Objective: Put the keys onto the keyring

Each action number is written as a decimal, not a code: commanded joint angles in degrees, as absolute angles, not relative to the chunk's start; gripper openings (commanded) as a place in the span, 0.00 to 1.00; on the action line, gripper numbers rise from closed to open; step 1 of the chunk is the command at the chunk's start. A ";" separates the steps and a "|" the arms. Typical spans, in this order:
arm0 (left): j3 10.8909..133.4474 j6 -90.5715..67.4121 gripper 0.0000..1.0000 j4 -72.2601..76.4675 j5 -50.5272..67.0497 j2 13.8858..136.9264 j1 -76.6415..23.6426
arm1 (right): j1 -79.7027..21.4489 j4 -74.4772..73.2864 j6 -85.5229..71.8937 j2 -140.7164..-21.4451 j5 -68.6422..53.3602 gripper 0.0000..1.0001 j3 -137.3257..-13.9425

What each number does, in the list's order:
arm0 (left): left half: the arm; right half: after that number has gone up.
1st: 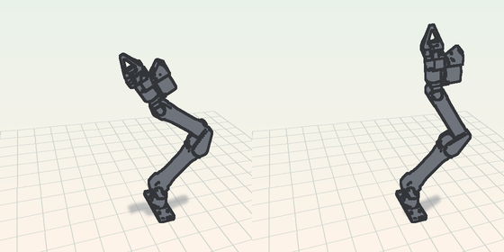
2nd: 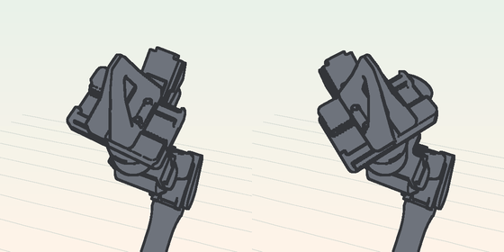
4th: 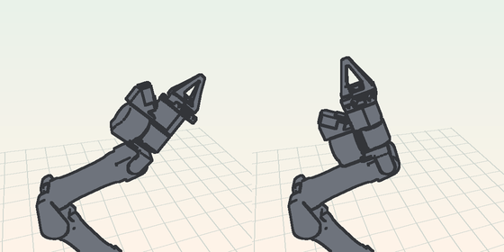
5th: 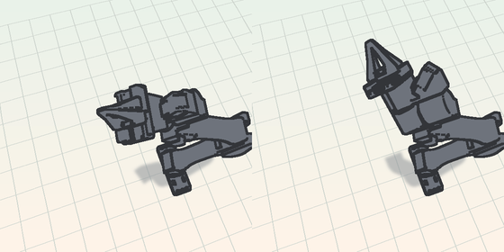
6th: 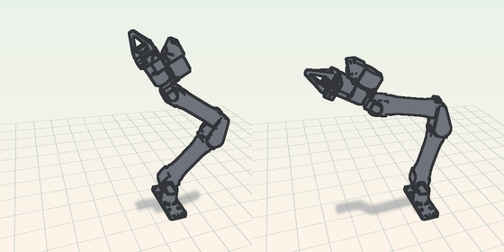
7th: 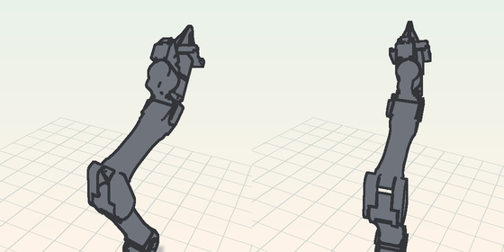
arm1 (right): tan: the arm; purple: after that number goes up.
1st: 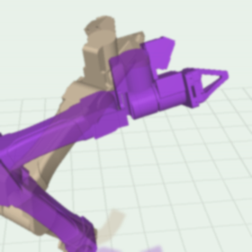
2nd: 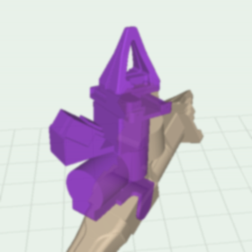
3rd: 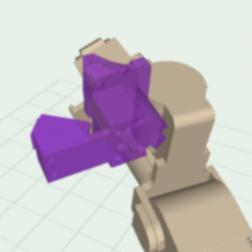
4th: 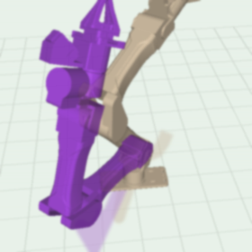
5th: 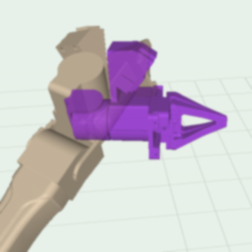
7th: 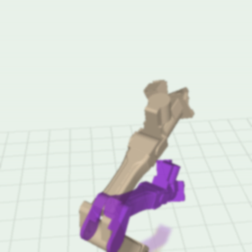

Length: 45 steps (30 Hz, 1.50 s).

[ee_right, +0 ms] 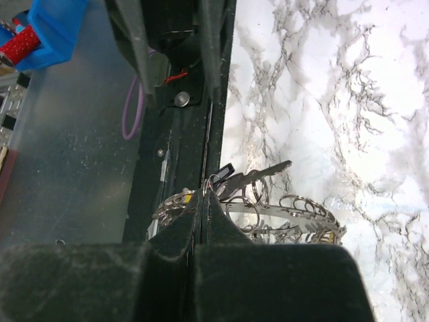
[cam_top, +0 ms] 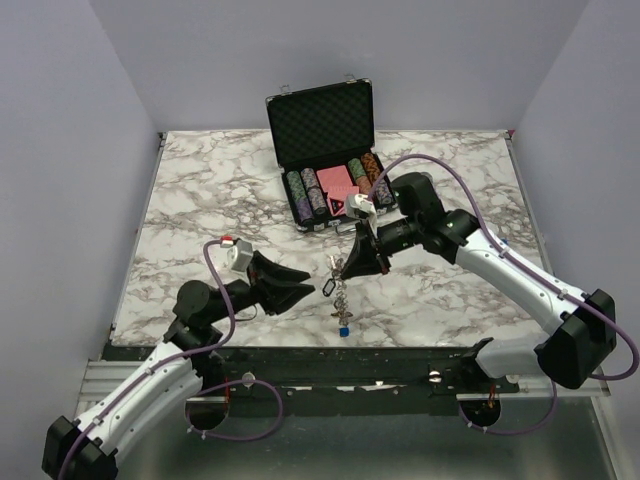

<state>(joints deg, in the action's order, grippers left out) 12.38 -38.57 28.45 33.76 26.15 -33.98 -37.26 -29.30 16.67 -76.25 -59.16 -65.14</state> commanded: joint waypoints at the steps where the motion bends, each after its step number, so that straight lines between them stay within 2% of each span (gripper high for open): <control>1: 14.85 -29.80 0.49 36.82 32.97 32.76 -35.15 | -37.00 -30.58 22.06 -75.06 -64.86 0.00 -65.57; 4: 17.74 -30.58 0.49 35.34 28.67 38.56 -35.33 | -37.00 -32.25 24.43 -75.06 -64.78 0.00 -65.92; 9: 21.09 -42.07 0.59 37.51 25.66 47.01 -35.24 | -37.00 -33.49 25.93 -74.36 -64.42 0.00 -65.83; 13: 21.70 -52.54 0.85 43.50 26.54 52.11 -35.24 | -37.00 -33.57 26.10 -74.09 -63.90 0.00 -65.30; 18: 28.72 -52.04 0.90 32.55 27.16 55.19 -36.30 | -37.09 -33.57 26.10 -74.00 -63.37 0.00 -65.30; 22: 34.00 -45.89 0.85 19.71 25.41 55.81 -37.97 | -37.09 -33.49 26.10 -74.18 -62.75 0.00 -65.39; 27: 39.37 -40.00 0.70 7.93 22.24 57.21 -39.64 | -37.09 -33.40 26.02 -74.35 -62.23 0.00 -65.65; 30: 42.35 -36.75 0.68 1.95 19.87 58.97 -40.69 | -37.09 -33.57 26.19 -74.44 -62.14 0.00 -65.92; 35: 46.40 -32.97 0.63 -3.42 17.93 60.90 -42.10 | -37.00 -33.75 26.28 -74.62 -61.61 0.00 -66.09; 45: 49.30 -30.32 0.39 -10.71 17.40 60.82 -42.98 | -37.00 -34.01 26.72 -74.97 -60.29 0.00 -66.18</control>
<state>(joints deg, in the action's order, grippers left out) 47.46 -32.64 -5.72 18.87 61.89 -42.63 -37.26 -33.34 25.63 -75.61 -60.71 -65.14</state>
